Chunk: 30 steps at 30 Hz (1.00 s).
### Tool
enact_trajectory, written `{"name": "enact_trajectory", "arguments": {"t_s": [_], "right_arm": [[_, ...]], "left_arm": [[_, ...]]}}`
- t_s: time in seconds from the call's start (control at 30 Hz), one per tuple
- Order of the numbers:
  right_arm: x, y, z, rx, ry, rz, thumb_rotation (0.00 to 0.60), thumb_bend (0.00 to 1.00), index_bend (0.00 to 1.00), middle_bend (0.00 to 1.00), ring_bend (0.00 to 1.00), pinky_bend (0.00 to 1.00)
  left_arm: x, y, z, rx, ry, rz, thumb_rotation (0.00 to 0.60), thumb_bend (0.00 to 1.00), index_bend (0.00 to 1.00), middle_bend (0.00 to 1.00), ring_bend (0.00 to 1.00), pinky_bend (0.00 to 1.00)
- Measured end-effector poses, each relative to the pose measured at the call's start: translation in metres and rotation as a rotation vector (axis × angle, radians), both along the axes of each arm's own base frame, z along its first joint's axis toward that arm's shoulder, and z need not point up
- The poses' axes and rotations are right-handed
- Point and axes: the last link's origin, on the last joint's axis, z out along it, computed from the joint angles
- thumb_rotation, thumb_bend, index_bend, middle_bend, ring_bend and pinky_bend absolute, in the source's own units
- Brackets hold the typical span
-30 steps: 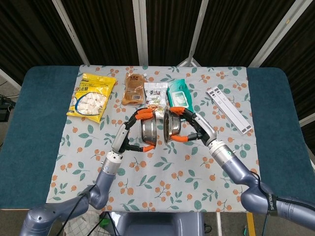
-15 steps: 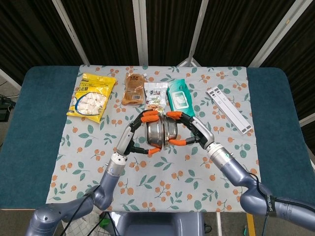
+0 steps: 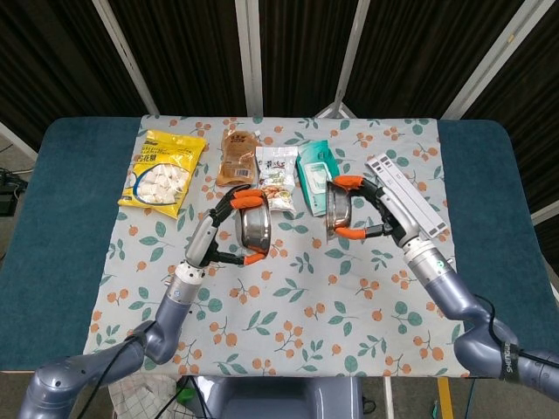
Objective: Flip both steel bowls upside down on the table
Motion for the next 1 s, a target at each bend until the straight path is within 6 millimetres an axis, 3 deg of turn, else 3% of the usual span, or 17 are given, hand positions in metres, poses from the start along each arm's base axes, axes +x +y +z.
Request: {"name": "enact_trajectory", "arguments": {"t_s": [0.2,0.43,0.7,1.0], "right_arm": [[-0.023,-0.006,0.01,-0.11,0.297,0.047,0.6,0.07,0.43,0.32,0.37,0.09],[-0.048,-0.006,0.008,-0.177,0.681,0.113,0.6,0.07,0.44,0.32,0.37,0.09],[-0.057,0.001,-0.026,-0.187,0.967,0.23,0.6,0.07,0.44,0.32,0.37,0.09],[-0.056,0.003,-0.067,-0.118,1.045,0.261,0.6,0.07,0.44,0.32,0.37,0.09]], "left_arm": [[-0.013,0.004,0.021,0.05,0.268,0.067,0.6,0.05,0.36,0.22,0.1,0.34],[-0.023,-0.013,0.043,0.036,0.655,0.185,0.6,0.04,0.35,0.22,0.1,0.34],[-0.069,-0.011,0.05,-0.119,0.948,0.408,0.6,0.02,0.32,0.22,0.1,0.34],[-0.073,0.002,0.029,-0.192,0.921,0.431,0.6,0.02,0.31,0.21,0.1,0.33]]}}
